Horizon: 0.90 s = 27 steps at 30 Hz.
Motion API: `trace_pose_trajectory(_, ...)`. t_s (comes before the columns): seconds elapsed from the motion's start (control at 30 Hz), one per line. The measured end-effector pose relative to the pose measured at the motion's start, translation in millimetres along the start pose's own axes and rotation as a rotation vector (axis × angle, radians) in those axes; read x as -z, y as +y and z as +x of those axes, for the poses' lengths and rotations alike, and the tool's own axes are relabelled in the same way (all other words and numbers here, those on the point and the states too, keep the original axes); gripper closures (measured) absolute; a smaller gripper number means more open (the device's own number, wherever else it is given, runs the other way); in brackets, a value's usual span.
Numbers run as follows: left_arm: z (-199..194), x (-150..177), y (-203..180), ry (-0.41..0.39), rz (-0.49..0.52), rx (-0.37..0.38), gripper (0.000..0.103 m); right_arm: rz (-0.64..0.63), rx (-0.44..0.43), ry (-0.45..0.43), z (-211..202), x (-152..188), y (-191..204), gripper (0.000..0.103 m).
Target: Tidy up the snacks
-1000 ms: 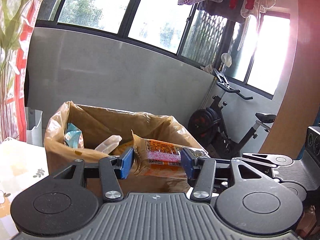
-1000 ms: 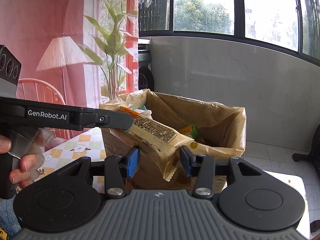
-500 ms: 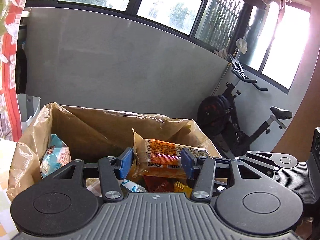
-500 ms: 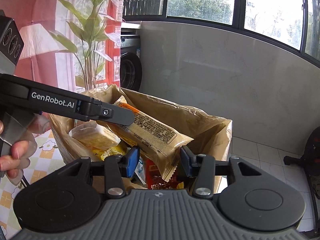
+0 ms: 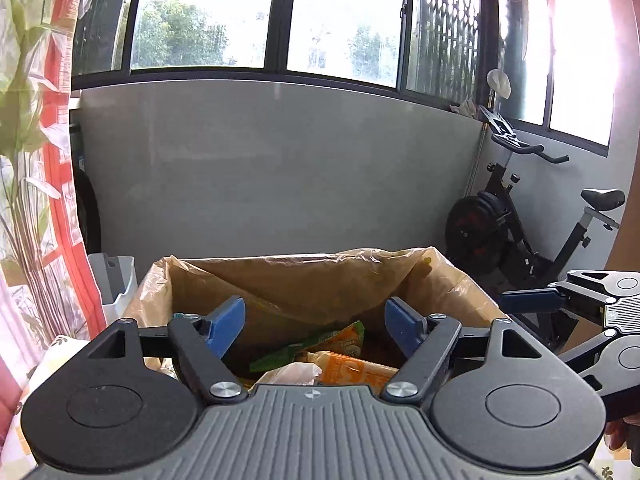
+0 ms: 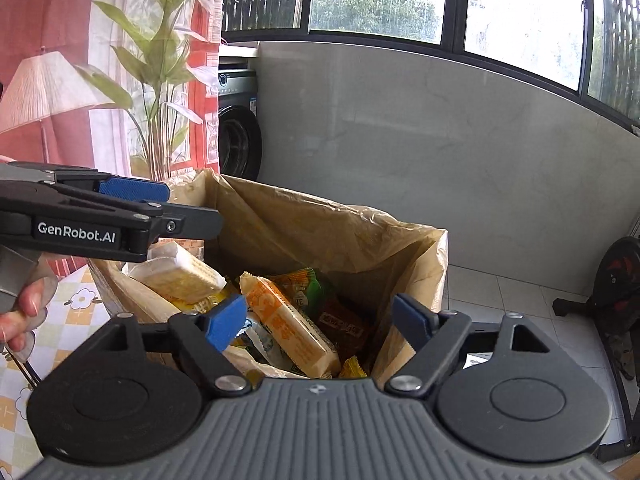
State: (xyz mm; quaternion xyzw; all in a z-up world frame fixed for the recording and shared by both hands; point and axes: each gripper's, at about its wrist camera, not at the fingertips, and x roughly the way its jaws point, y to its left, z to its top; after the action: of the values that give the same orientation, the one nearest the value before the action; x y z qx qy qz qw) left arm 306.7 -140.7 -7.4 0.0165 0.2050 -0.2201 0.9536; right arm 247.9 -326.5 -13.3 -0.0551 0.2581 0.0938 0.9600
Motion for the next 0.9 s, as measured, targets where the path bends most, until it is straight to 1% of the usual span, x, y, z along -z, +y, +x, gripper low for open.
trace_pose_trajectory(0.03,-6.8,-1.2,2.0,-0.018,-0.010,-0.007,0.021,0.005,0.006,-0.004,-3.6,-0.4,0.7,0.015)
trace_pose_trajectory(0.1,-17.9,0.9,6.1,-0.039,-0.012,0.003,0.018,0.018,0.013,-0.012,-12.3,0.1,2.2,0.012)
trace_pose_trajectory(0.23,-35.7,2.6,1.1,-0.054,0.029,0.004,0.018,0.074,0.029,-0.038,-27.4,2.7,4.6,0.006)
trace_pose_trajectory(0.33,-53.1,5.8,-1.6,-0.067,0.044,0.006,0.015,0.125,0.043,-0.063,-39.1,5.4,7.7,0.003)
trace_pose_trajectory(0.47,-74.1,8.7,-1.6,-0.080,0.026,0.003,0.014,0.191,0.061,-0.083,-56.4,11.1,12.9,0.003)
trace_pose_trajectory(0.53,-86.7,9.6,-0.3,-0.078,0.006,0.000,0.013,0.204,0.069,-0.082,-64.3,14.0,16.0,0.003)
trace_pose_trajectory(0.6,-97.2,10.1,0.9,-0.074,-0.006,-0.011,0.013,0.202,0.076,-0.090,-73.6,16.6,20.6,0.003)
trace_pose_trajectory(0.7,-114.1,11.4,2.5,-0.078,-0.015,-0.052,0.012,0.210,0.073,-0.111,-88.4,17.8,27.1,0.003)
trace_pose_trajectory(0.8,-132.0,13.0,3.2,-0.093,-0.019,-0.109,0.011,0.228,0.064,-0.128,-103.8,17.6,33.6,0.003)
trace_pose_trajectory(0.9,-150.7,15.4,5.0,-0.114,-0.025,-0.130,0.010,0.219,0.066,-0.143,-117.8,18.1,44.4,0.003)
